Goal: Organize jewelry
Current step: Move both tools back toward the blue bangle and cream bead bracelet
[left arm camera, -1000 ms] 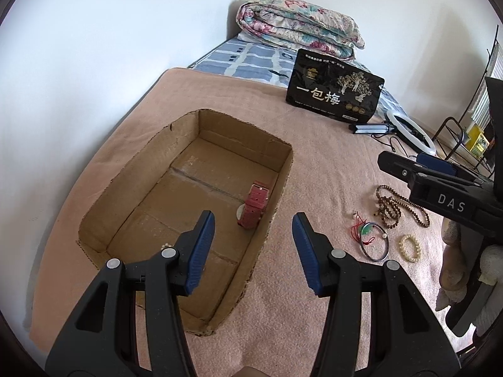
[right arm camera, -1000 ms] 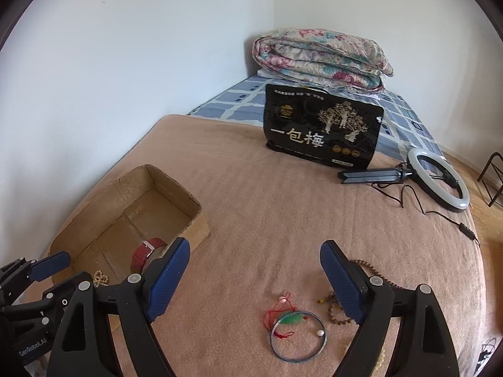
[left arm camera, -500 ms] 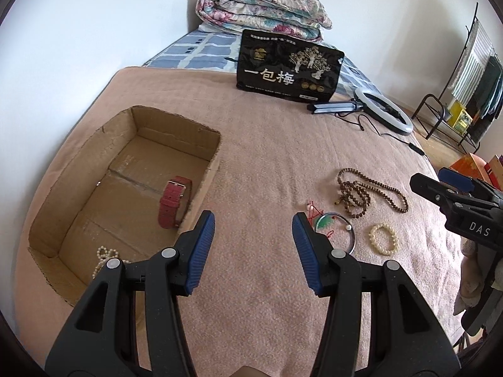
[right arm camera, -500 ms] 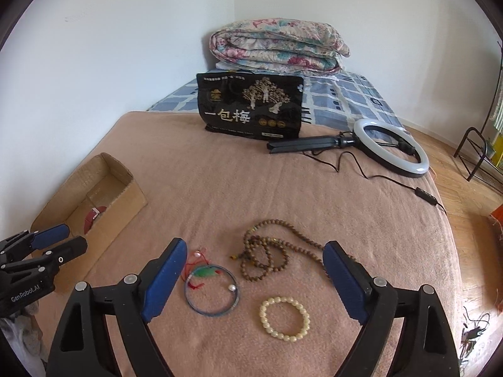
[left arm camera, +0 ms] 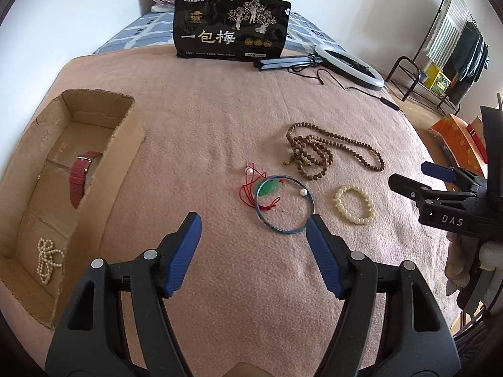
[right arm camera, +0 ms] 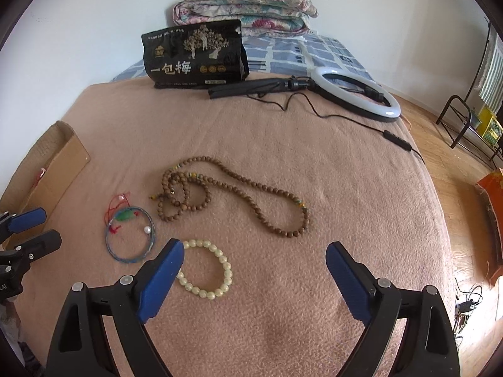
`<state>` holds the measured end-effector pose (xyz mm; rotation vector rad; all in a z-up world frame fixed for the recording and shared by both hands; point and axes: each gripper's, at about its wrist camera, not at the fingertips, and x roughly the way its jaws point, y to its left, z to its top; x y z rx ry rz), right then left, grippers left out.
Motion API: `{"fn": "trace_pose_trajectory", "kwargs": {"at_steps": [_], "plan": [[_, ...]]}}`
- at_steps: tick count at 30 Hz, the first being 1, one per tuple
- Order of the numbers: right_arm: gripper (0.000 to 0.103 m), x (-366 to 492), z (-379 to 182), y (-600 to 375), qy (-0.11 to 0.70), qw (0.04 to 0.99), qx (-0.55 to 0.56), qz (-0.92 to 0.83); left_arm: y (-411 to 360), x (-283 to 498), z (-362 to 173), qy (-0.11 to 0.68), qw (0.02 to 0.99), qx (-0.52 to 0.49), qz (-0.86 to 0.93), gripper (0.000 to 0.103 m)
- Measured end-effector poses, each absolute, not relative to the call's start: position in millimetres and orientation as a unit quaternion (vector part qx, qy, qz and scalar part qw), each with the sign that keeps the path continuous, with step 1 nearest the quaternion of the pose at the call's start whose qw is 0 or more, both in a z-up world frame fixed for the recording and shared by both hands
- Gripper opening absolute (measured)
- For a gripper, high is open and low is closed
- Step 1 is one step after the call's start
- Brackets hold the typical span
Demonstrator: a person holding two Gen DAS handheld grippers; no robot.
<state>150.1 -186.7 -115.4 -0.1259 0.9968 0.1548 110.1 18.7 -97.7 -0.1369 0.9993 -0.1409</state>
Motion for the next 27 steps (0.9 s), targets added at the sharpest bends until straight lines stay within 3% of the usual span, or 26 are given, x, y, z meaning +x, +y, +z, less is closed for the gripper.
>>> {"fn": "trace_pose_trajectory", "kwargs": {"at_steps": [6,10,27], "plan": [[0.093,156.7,-140.7,-197.4,0.514,0.853,-0.049,0.082,-6.1,116.4,-114.9,0.496,0.863,-0.049,-0.083,0.072],[0.093,159.7,-145.9,-199.6,0.521,0.848,-0.050,0.084,-20.8,121.4,-126.9,0.508,0.857,-0.029,-0.080,0.079],[0.089,160.3,-158.1,-207.3,0.536,0.838,-0.053,0.090,-34.5,156.4,-150.4,0.540,0.838,-0.065,-0.044,0.080]]}}
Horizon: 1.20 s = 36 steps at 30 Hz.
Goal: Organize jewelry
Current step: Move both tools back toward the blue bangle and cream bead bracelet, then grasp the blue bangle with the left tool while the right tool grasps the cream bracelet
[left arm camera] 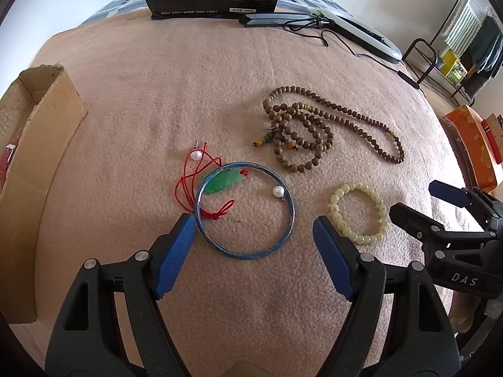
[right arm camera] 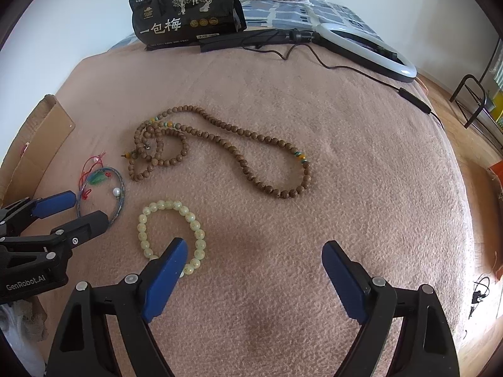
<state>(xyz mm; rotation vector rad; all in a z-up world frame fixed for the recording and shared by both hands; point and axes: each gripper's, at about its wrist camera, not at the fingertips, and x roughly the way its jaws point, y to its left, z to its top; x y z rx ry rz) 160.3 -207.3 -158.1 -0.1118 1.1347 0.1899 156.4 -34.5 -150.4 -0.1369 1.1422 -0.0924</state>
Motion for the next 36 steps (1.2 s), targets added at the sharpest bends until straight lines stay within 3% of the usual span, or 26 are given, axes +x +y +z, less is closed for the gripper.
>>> {"fn": "trace_pose_trajectory", "kwargs": {"at_steps": [13,19,22,26,31,33,36], "plan": [[0.086,168.0,-158.4,-202.5,0.535,0.838,-0.048,0.094,-44.6,162.5,-161.0,0.533,0.846,-0.001,0.000,0.080],[0.086,169.1,-157.9,-200.8,0.535,0.838,-0.046,0.094,-41.1,166.0,-166.1,0.541,0.841,-0.001,0.000,0.085],[0.081,170.5,-158.6,-199.0,0.536,0.837,-0.049,0.097,-37.9,167.5,-166.2,0.542,0.840,-0.008,-0.006,0.085],[0.074,173.1,-162.5,-197.7,0.543,0.832,-0.048,0.100,-37.2,166.7,-163.9,0.539,0.842,-0.009,-0.017,0.074],[0.065,176.6,-170.8,-197.3,0.558,0.822,-0.040,0.106,-33.7,166.5,-162.1,0.541,0.840,-0.020,-0.029,0.073],[0.059,176.8,-171.8,-196.4,0.559,0.821,-0.039,0.109,-32.8,165.9,-160.3,0.541,0.840,-0.026,-0.034,0.073],[0.042,175.5,-170.9,-194.8,0.558,0.821,-0.037,0.118,-34.1,163.5,-157.9,0.539,0.841,-0.024,-0.038,0.073]]}}
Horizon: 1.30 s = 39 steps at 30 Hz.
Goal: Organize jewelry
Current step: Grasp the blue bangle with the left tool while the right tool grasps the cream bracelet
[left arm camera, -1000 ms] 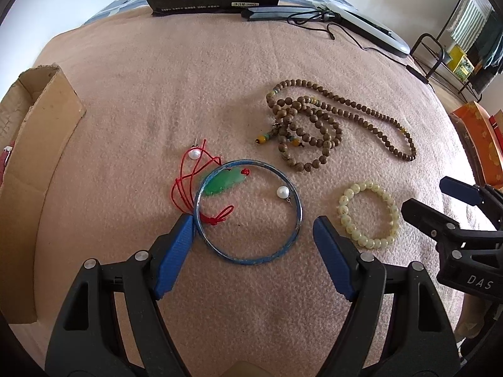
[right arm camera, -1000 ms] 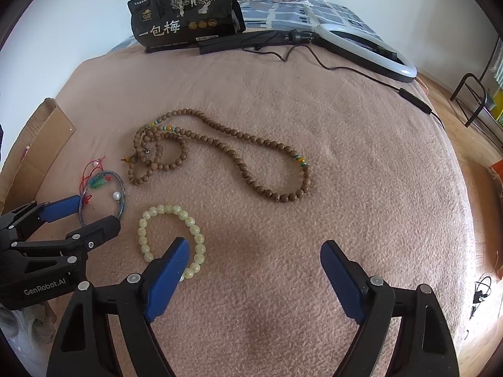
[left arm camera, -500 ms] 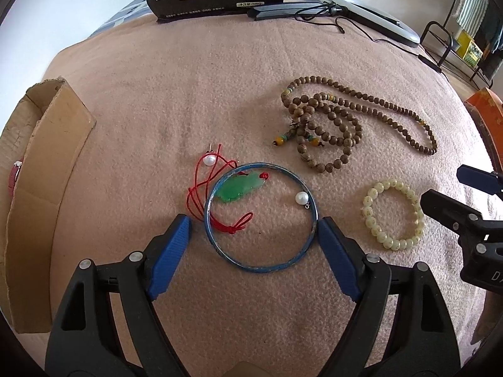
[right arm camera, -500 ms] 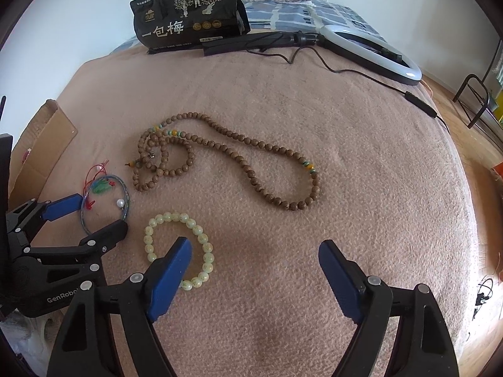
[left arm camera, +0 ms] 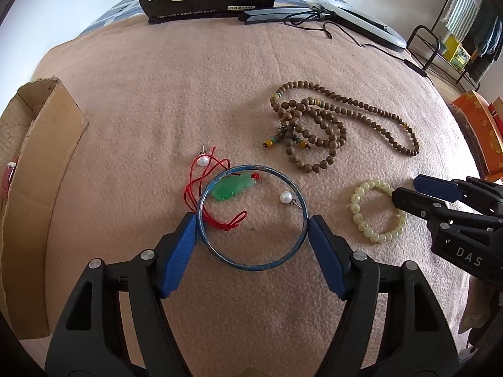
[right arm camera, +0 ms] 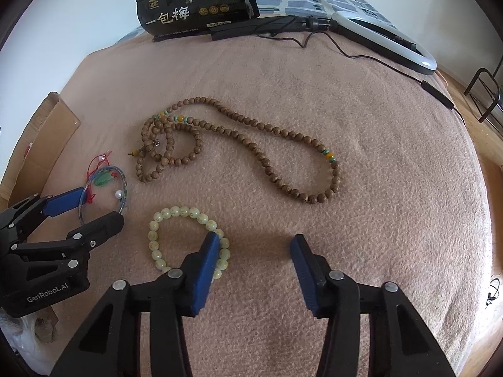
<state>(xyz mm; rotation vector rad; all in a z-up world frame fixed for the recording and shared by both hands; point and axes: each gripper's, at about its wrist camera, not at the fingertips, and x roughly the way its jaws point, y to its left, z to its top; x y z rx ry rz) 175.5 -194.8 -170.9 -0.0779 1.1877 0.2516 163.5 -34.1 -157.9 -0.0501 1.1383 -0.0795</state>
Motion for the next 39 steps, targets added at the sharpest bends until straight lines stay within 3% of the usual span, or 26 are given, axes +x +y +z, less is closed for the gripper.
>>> {"fn": "trace_pose_trajectory", "kwargs": {"at_steps": [2,8,12,14,15,18,23,39], "plan": [[0.027,174.9,-170.2,-192.9,0.558,0.820,-0.033,0.125,-35.1,162.0,-156.5,0.537,0.842,-0.022,-0.039,0.073],[0.005,172.8,-169.6,-186.1,0.562,0.814,-0.023,0.145,-34.2,157.0,-149.6,0.528,0.848,-0.017,-0.040,0.073],[0.006,171.0,-169.1,-183.6,0.559,0.815,-0.035,0.150,-30.0,155.0,-146.0,0.526,0.849,-0.022,-0.038,0.073],[0.026,170.3,-170.7,-184.3,0.564,0.811,-0.031,0.154,-29.2,154.2,-144.9,0.525,0.850,-0.020,-0.039,0.073],[0.027,169.5,-170.8,-183.7,0.564,0.810,-0.031,0.158,-29.3,153.7,-144.4,0.524,0.851,-0.019,-0.039,0.073],[0.025,166.6,-171.7,-179.0,0.561,0.811,-0.056,0.154,-29.0,152.8,-143.6,0.523,0.851,-0.018,-0.040,0.073],[0.005,167.7,-171.4,-181.1,0.562,0.812,-0.061,0.142,-26.1,151.4,-139.2,0.518,0.854,-0.019,-0.041,0.073],[0.005,153.0,-119.8,-175.3,0.501,0.854,-0.044,0.137,4.1,137.7,-108.9,0.491,0.870,-0.044,-0.031,0.073]]}}
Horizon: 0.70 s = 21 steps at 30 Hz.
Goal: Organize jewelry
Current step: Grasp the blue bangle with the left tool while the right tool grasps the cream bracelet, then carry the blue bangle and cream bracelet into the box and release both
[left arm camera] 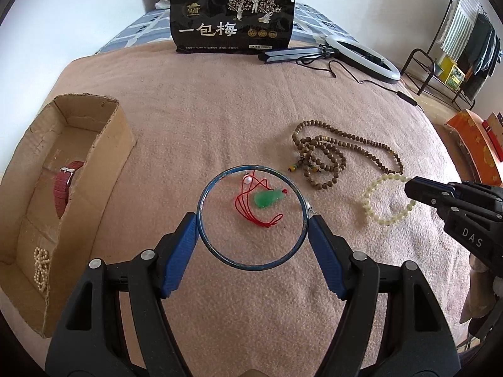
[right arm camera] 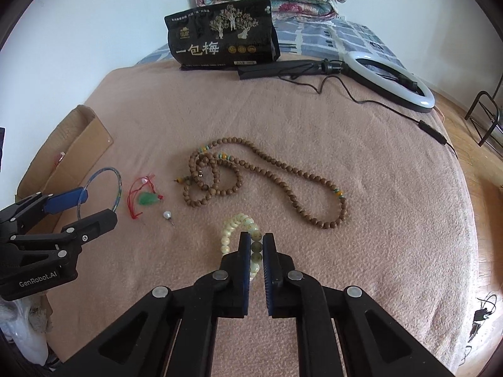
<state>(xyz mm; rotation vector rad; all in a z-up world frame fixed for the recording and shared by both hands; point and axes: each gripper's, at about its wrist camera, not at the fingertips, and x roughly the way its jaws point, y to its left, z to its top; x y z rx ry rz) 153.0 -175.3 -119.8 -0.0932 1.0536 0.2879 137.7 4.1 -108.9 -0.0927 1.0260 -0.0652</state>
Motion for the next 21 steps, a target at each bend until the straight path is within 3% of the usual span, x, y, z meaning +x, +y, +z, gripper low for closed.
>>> {"fn": "trace_pose_trajectory", "kwargs": {"at_steps": [21], "plan": [[0.005,128.6,-56.1,-125.5,0.428,0.886,-0.014,0.177,85.5,103.5,-65.2,0.444,0.892,-0.083,0.017,0.073]]}}
